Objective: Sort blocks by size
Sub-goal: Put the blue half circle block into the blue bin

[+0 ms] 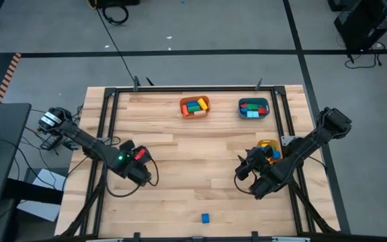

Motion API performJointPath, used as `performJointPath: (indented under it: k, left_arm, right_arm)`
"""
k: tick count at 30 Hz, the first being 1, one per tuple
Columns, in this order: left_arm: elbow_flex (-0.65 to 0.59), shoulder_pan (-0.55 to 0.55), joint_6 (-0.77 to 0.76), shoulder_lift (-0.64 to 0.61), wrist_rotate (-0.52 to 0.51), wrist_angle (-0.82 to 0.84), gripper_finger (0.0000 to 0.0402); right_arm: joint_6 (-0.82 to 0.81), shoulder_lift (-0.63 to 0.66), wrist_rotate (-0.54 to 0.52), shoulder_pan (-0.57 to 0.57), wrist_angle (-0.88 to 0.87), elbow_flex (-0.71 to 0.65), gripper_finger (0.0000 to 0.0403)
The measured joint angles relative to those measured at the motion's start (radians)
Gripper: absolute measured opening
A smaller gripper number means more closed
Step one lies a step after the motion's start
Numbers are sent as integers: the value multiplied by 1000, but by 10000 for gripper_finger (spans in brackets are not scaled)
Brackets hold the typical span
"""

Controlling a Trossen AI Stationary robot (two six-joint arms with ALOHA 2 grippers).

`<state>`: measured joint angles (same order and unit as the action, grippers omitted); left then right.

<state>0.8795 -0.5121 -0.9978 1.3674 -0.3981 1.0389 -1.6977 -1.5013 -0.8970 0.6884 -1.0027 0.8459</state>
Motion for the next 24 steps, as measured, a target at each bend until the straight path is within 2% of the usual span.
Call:
performJointPath:
  k: [10,17,24]
  left_arm:
    - [-1,47,37,-1,17,145,208]
    - [-110,137,122,-39,58,81,208]
    - [-199,193,185,-134,93,6,208]
  right_arm:
    - [18,0,-1,0,3,0,220]
    - [25,0,-2,0,17,0,221]
    - [26,1,-2,0,20,0,222]
